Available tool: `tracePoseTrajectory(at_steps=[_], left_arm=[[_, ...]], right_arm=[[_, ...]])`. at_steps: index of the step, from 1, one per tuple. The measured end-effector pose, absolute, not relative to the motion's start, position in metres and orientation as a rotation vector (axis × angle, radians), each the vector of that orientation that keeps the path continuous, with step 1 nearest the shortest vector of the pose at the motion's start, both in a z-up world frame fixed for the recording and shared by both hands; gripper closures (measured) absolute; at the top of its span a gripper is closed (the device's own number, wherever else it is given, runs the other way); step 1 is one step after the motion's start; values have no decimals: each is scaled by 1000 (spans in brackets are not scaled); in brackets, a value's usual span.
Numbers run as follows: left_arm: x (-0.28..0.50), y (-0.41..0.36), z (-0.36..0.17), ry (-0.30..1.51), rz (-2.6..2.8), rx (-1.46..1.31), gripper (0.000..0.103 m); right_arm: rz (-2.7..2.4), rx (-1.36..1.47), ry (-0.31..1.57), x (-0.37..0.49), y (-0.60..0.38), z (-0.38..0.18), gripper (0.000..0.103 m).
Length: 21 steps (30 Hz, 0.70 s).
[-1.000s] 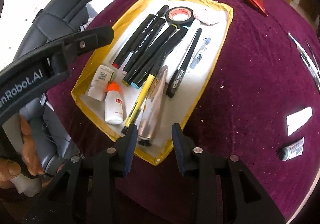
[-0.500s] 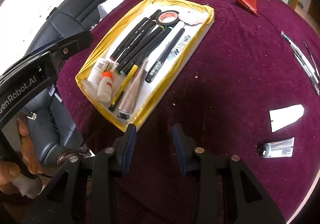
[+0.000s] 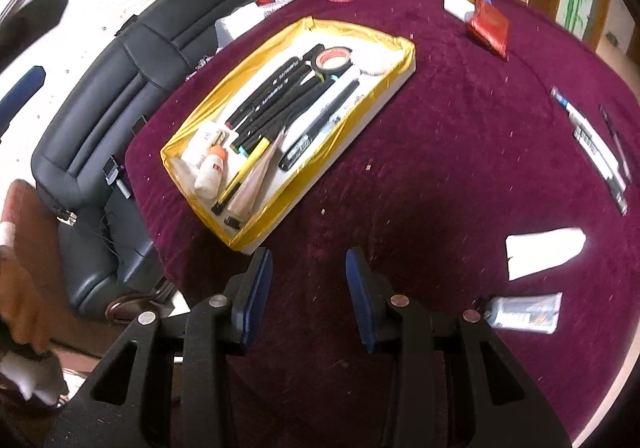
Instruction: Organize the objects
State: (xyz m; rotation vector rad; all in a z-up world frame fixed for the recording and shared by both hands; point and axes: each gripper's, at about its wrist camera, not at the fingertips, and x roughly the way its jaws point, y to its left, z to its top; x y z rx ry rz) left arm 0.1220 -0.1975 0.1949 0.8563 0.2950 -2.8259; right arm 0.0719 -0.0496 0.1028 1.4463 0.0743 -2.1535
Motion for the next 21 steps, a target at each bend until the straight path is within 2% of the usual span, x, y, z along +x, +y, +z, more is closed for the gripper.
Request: tracePoseTrajectory(at_steps=[7,12,21], left_arm=[[133,-193,197,207,-2712,819,1],[139,-193,191,255,-2730,863,1],[138,-184,180,161,-2636,917,1]], right_arm=[[-2182,1370,106,82,-51,112,64],[-2181,1357,163,94,-55,108,63],[-2185,1331,234,104,-60,108,61]])
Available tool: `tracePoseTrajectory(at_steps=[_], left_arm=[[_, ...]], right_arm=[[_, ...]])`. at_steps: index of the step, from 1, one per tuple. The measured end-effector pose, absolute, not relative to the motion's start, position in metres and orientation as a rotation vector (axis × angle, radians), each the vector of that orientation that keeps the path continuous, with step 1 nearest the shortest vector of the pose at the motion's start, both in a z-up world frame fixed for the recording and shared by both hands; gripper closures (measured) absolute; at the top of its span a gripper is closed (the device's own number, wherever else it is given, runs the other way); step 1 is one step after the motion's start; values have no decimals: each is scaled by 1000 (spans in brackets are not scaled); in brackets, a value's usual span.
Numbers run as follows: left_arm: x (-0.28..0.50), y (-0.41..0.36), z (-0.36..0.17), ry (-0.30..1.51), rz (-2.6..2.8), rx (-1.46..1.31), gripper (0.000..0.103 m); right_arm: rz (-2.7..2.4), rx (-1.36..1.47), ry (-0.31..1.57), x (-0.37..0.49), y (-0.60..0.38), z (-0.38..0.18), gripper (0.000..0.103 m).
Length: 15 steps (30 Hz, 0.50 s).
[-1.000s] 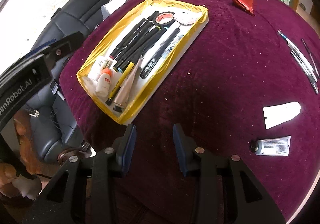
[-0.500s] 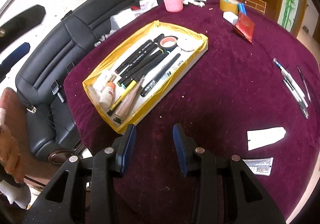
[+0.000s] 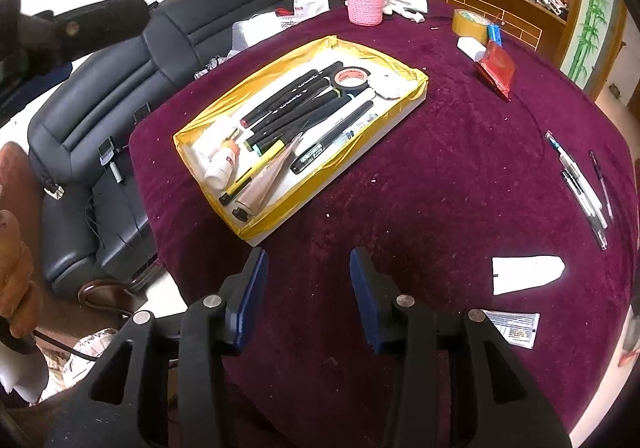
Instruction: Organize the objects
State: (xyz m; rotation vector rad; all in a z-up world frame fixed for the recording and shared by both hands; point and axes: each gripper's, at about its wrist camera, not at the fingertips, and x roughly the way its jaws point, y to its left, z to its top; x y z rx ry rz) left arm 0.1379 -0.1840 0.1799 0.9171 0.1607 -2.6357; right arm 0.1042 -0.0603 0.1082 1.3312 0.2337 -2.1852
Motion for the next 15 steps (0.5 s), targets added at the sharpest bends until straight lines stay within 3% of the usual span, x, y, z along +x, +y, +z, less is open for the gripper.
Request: tracePoseTrajectory(at_steps=[15], left_arm=[[130,-202,156,156,-2495,1024,1]], right_arm=[[-2177,1344,295,106,-77,102,58]])
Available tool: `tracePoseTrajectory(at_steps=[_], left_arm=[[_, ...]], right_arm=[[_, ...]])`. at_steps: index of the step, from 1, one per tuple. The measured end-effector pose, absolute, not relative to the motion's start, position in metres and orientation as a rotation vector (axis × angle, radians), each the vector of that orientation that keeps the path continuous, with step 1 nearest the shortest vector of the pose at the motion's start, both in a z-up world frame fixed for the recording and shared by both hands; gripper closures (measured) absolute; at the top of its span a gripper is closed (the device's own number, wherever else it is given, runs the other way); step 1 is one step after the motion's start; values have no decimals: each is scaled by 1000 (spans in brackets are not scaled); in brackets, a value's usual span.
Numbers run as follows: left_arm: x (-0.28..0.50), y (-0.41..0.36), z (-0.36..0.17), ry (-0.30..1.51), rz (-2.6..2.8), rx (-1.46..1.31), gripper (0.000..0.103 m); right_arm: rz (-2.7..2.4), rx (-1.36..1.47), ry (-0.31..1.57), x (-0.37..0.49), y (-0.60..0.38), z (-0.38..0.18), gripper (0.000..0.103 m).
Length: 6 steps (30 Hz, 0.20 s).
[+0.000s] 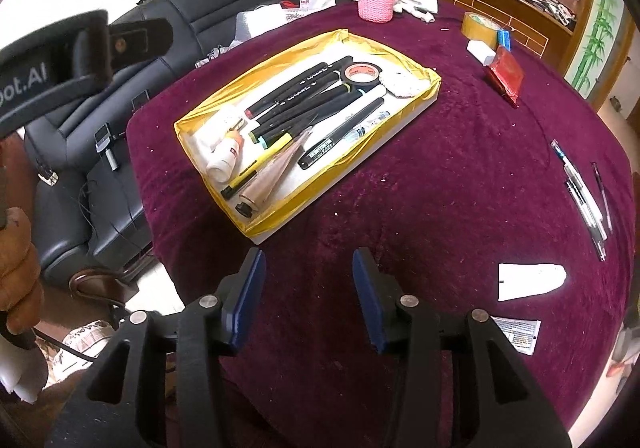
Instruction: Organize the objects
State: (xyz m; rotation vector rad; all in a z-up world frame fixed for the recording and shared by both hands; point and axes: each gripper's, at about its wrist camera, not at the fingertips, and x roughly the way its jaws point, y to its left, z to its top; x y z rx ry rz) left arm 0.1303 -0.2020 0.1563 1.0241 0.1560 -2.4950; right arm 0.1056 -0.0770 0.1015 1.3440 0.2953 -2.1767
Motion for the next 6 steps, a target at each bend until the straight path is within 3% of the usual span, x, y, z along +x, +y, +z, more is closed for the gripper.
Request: tracePoseTrajectory(at_steps=[6], left_arm=[[121,-211,145,165,-2455,1080,1]], right_arm=[[-2178,1350,308,103,-82,100,58]])
